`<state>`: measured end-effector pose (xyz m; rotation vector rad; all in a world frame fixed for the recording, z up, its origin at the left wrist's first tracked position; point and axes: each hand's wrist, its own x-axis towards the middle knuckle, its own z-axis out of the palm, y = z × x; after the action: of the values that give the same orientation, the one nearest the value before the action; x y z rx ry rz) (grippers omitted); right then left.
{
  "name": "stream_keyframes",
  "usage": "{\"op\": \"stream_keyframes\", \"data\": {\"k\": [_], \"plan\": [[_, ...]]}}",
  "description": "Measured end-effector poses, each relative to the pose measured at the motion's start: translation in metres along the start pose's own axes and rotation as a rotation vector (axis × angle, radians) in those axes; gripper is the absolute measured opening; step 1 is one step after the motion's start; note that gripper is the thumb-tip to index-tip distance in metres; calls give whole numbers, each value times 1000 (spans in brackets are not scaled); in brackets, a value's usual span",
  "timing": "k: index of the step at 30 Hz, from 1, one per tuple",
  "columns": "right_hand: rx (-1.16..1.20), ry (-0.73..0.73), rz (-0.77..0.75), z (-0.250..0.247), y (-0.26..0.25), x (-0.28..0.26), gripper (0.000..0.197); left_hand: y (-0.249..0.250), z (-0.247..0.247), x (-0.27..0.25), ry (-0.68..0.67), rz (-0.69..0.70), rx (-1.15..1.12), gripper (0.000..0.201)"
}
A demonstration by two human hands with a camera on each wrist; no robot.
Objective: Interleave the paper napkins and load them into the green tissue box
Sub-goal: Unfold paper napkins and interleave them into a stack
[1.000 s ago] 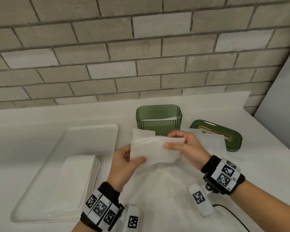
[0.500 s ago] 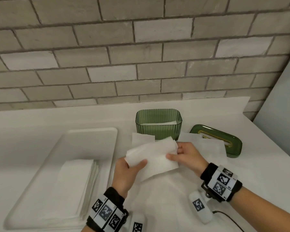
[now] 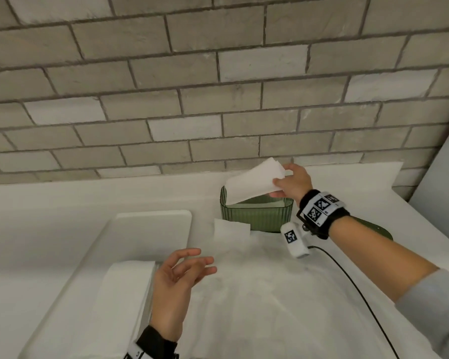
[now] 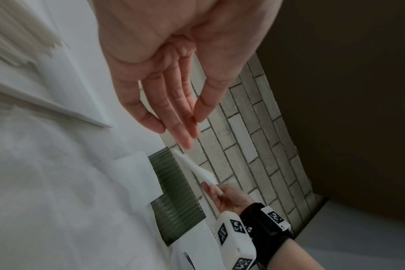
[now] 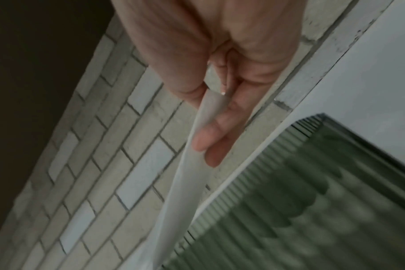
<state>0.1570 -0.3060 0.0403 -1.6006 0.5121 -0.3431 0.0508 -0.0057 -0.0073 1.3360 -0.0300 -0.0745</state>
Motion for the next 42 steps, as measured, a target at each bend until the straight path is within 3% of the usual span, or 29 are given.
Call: {"op": "stream_keyframes", "data": {"k": [4,8,12,16,19,21,25,26,29,32,35,38,40,42], "plan": [[-234,-113,11,14,17,3,49,-1,-10,-1,29,-10,17,15],[-574,-179,-134,18,18,0,55,-4,-15,-2,27,-14,32,14],[-1065,-123,-335,4,5,-7,31,-7,-20,-6,0,-28,60,13],[-1041,-79,-369,-27,-3,-26,8,-14,-27,-9,-47,-63,130,9],[-1063,-141,-296,-53,3,-41,9,-17,-25,-10,-93,-79,173,7],[-1143,-276,-166,-68,12,-47,20,-18,-20,-10,-126,-86,198,7],[-1385,-535,82,-78,40,-58,79,-18,-3,-10,-212,-70,225,8],[-1414,-560,84,-77,47,-62,83,-18,0,-10,-240,-64,237,9],[-1493,-551,-2,-72,64,-74,52,-17,7,-13,-294,-54,280,9],[-1522,-515,-44,-71,76,-80,49,-17,6,-15,-297,-59,309,9],[-1515,-459,-105,-72,77,-80,33,-16,3,-18,-289,-63,324,9],[-1526,-374,-253,-71,61,-94,30,-15,-1,-20,-270,-24,372,13],[-1429,-372,-432,-64,42,-118,30,-17,-2,-22,-282,59,454,36],[-1186,-571,-520,-52,25,-150,27,-20,1,-23,-315,152,536,74]]}}
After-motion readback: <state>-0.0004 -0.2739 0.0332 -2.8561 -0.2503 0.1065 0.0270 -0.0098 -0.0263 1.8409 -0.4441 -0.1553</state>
